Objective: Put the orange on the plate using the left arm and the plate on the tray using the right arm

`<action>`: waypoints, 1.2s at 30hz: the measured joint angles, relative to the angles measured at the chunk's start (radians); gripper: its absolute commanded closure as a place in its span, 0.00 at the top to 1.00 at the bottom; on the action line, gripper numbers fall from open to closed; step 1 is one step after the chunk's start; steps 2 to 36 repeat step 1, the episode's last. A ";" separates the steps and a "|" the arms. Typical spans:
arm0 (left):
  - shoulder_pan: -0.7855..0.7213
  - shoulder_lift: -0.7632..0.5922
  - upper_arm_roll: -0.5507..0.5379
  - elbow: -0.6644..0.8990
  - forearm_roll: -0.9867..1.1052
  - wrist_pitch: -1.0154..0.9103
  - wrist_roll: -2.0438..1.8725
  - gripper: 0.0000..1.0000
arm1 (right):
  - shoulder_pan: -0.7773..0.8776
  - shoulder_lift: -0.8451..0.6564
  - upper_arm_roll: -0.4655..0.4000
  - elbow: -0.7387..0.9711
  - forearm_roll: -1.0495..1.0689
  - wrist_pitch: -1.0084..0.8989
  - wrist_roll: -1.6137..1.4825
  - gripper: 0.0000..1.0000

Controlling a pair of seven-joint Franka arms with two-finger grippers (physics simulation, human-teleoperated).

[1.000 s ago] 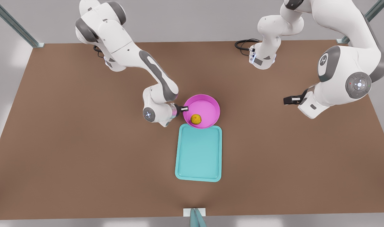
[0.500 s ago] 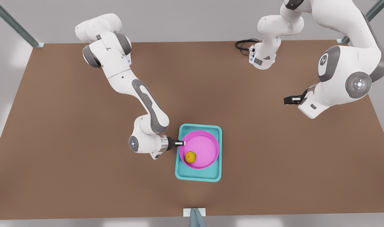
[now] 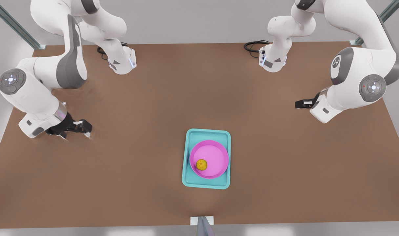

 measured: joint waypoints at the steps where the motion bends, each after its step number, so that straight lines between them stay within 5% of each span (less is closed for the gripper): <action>1: 0.000 0.000 0.000 0.000 0.000 0.000 0.000 1.00 | -0.008 -0.049 0.000 -0.009 -0.033 -0.050 -0.016 1.00; 36: 0.000 0.000 0.000 0.000 0.000 0.000 0.000 1.00 | -0.008 -0.049 0.000 -0.009 -0.033 -0.050 -0.016 1.00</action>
